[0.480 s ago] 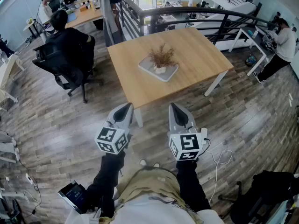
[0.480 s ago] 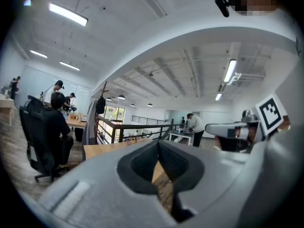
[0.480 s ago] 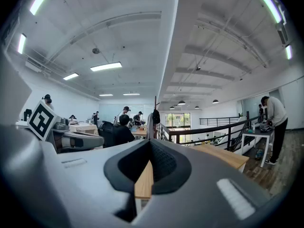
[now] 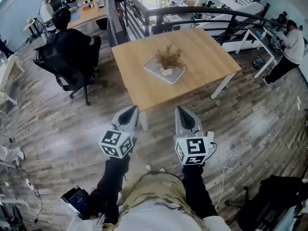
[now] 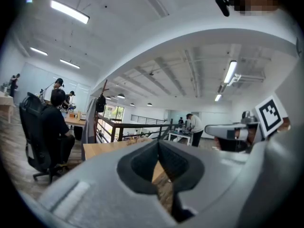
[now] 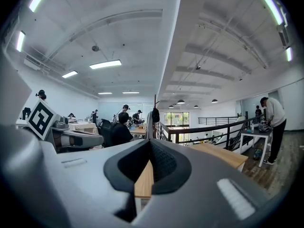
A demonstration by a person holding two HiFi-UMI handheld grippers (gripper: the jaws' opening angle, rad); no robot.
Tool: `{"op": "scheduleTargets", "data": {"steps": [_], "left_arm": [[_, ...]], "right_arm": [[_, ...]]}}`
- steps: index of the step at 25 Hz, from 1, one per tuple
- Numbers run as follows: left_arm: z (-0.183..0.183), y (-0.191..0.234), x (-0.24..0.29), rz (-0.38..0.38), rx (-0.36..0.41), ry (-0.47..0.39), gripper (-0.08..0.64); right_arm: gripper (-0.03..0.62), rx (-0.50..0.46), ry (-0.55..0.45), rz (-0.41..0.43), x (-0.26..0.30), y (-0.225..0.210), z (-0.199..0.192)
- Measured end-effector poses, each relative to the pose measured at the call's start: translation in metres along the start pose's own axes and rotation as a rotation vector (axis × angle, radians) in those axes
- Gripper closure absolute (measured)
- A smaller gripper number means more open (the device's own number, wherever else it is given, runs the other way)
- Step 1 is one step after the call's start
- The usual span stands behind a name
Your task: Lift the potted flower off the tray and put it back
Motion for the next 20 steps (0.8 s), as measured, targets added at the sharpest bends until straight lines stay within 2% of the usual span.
{"op": "scheduleTargets", "data": {"steps": [20], "left_arm": [[-0.012, 0.077, -0.004, 0.009, -0.061, 0.080, 0.558]], "right_arm": [[0.588, 0.024, 0.117, -0.029, 0.048, 0.037, -0.029]]}}
Point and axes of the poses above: the fingertips, and each gripper's own axes: x forward along the fingers, y to its left, z out of its top, the point moved 7 cm from there along -x, backward along the fingers, and after that the axes turned 14 degrees about -x, right-handed, at the moved point
